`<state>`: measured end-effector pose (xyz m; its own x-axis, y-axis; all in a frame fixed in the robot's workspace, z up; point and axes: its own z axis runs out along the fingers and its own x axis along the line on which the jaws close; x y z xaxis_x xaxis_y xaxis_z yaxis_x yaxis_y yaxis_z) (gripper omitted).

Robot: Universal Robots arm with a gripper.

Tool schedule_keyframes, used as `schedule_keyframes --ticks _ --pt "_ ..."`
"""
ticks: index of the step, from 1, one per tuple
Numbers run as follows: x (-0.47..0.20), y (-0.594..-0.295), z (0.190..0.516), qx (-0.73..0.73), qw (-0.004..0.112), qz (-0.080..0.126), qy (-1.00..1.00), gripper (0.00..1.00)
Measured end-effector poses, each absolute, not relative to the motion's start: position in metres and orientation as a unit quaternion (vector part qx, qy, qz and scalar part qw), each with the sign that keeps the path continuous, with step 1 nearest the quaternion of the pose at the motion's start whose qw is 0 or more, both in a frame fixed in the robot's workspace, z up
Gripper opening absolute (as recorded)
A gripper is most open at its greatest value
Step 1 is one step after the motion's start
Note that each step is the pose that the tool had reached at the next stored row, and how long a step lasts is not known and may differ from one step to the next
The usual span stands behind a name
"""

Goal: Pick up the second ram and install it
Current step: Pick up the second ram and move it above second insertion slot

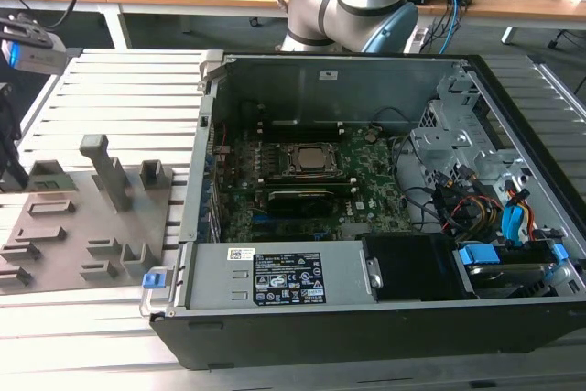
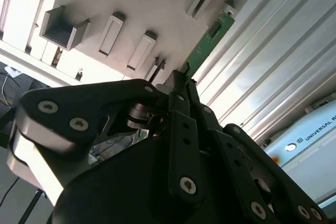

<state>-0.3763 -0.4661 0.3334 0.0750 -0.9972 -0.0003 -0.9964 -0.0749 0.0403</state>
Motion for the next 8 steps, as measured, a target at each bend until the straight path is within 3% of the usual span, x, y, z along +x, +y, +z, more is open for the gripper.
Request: schedule_keyframes --ticks 8 --pt "-0.376 -0.466 0.345 0.733 0.015 -0.014 -0.68 0.14"
